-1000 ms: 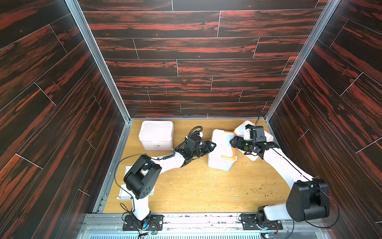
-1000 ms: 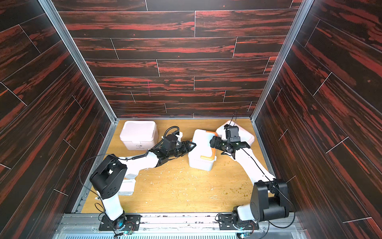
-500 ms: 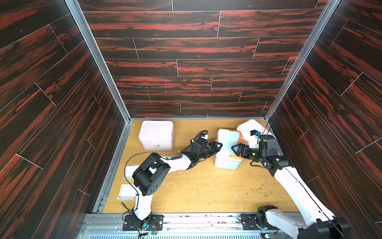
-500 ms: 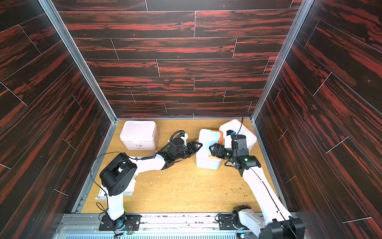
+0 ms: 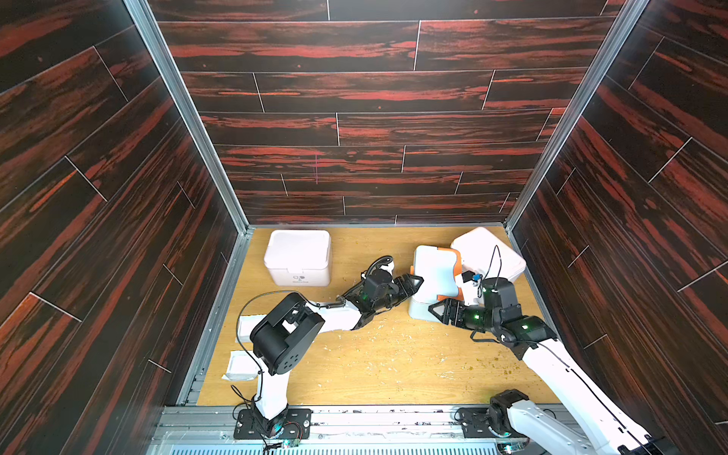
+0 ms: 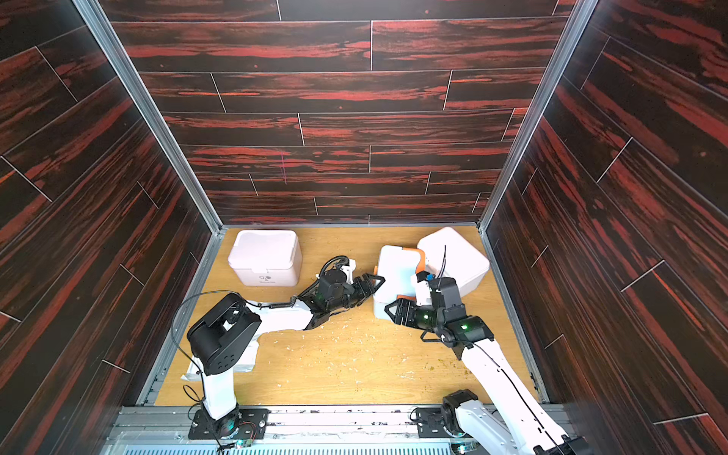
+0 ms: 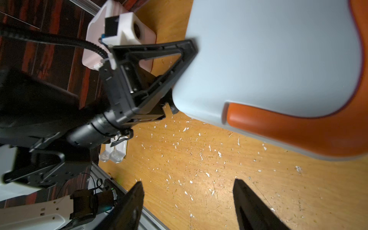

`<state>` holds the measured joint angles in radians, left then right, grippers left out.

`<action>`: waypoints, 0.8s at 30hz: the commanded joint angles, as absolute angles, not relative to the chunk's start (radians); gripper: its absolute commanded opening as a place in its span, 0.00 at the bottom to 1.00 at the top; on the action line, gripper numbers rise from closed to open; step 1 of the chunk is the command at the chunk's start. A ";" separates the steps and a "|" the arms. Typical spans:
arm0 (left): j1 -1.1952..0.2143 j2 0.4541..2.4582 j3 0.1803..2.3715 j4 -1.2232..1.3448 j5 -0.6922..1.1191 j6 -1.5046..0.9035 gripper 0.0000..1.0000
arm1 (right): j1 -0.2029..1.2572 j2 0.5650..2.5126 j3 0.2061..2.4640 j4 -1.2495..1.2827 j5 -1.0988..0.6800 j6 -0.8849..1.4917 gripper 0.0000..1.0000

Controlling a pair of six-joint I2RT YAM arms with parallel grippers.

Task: Open first aid kits and take out gauze
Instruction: Move the first aid kit to the center of the board.

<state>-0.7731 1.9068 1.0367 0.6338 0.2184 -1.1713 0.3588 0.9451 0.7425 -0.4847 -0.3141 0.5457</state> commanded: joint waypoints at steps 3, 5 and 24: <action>-0.780 1.778 0.965 0.488 0.186 -1.098 0.85 | 0.367 1.013 0.734 -0.429 -0.252 0.562 0.71; -0.779 1.726 0.944 0.452 0.166 -1.080 0.86 | 0.365 1.049 0.743 -0.418 -0.178 0.554 0.70; -0.766 1.261 0.727 0.180 -0.077 -0.965 0.93 | 0.313 1.132 0.879 -0.445 0.086 0.563 0.70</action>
<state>-0.7746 1.3247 0.7418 0.2516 -0.0109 -0.9905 0.2985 1.1790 0.8577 -0.4229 0.0715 0.5674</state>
